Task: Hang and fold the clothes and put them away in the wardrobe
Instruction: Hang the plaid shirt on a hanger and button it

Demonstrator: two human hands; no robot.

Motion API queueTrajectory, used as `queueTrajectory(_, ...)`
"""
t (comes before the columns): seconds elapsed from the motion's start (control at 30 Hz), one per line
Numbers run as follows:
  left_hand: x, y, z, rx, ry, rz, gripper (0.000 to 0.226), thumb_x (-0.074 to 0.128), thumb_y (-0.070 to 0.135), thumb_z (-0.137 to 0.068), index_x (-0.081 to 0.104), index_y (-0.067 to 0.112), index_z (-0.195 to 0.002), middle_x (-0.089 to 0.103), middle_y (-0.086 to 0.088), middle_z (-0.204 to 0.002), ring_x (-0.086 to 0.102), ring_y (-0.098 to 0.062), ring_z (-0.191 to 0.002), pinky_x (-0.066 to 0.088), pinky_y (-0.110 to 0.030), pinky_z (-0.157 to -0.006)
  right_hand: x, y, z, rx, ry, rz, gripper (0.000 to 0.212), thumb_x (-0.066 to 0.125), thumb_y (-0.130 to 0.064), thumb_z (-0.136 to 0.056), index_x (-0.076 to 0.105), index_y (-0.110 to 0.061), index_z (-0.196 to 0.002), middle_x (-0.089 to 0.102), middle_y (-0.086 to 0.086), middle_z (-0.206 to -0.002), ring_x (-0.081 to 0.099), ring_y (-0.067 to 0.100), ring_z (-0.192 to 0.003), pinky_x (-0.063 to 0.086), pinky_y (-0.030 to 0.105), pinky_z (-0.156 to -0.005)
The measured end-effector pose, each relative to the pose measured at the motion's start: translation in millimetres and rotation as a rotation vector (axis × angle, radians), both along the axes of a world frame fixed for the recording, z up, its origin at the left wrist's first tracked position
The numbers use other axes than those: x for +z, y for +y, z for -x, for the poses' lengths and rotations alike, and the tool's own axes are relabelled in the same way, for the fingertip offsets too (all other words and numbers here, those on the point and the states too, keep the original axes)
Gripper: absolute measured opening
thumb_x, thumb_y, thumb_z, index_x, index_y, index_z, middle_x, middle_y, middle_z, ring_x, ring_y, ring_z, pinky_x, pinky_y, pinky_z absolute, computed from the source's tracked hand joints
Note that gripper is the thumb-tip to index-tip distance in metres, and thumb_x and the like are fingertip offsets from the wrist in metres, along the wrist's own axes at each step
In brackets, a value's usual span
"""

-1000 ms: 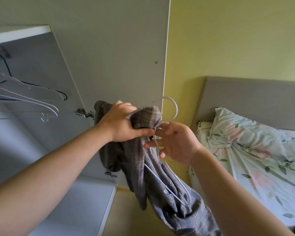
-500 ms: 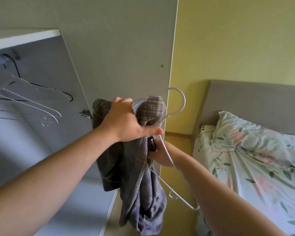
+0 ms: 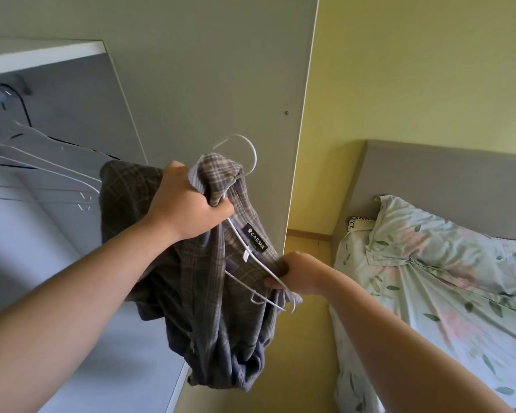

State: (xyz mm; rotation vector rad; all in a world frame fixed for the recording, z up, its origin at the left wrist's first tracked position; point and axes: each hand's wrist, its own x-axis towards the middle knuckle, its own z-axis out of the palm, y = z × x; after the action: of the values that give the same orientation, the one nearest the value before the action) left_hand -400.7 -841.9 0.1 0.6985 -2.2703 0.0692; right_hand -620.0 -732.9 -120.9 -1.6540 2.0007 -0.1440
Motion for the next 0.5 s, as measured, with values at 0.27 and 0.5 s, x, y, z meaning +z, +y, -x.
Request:
queueTrajectory(0.27,3.4,-14.4,-22.6,0.091,0.047,-0.079,0.03,0.058,0.02,-0.074,0.044,0.01,-0.049,0.05,0.005,-0.047,0.052,-0.024,-0.051,0.05,-0.041,-0.071,-14.8,-2.9,9.7,-0.273,-0.189,0.145,0.009,0.057,-0.029,-0.098,0.051,-0.022,-0.096,0.064,0.004,-0.091,0.061,0.025,-0.078,0.054,0.04,-0.067)
queueTrajectory(0.5,-11.3,-27.4,-36.3,0.186,-0.002,-0.055,0.036,0.059,0.021,-0.077,0.04,0.009,-0.049,0.047,0.002,-0.043,0.049,-0.024,-0.046,0.048,-0.038,-0.066,-16.3,-6.7,6.7,-0.377,-0.088,0.228,0.037,0.039,-0.034,-0.107,0.066,-0.009,-0.106,0.071,0.012,-0.092,0.069,0.034,-0.081,0.059,0.043,-0.075)
